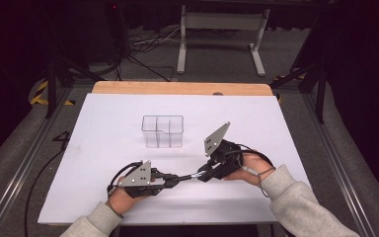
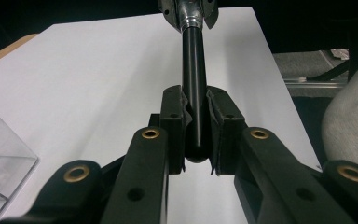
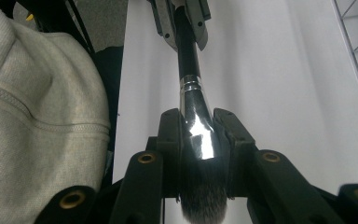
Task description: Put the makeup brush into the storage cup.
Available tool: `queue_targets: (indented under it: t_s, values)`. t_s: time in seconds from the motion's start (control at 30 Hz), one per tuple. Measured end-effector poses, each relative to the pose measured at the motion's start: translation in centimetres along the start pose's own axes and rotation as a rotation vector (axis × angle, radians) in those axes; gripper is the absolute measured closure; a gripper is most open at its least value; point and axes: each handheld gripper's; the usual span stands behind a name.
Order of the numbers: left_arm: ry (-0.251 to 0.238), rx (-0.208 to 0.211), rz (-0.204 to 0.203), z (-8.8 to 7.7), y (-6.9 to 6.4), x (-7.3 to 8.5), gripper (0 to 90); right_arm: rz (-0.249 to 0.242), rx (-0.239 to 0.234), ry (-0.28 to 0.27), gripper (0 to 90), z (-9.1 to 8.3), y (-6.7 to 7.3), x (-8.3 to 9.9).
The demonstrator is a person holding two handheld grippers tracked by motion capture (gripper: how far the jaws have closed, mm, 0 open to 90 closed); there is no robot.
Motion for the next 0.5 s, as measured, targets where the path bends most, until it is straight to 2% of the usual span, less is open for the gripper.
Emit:
queue_targets:
  t_s: [0.5]
  values:
    - [-0.002,0.03,-0.052,0.13,0.24,0.11,76.5,-0.049,0.042,0.032,74.5,-0.37,0.91,-0.88]
Point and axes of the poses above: each handheld gripper's, and its own axes: z roughly forward along the jaws, x roughly out of its underside, y roughly to its left
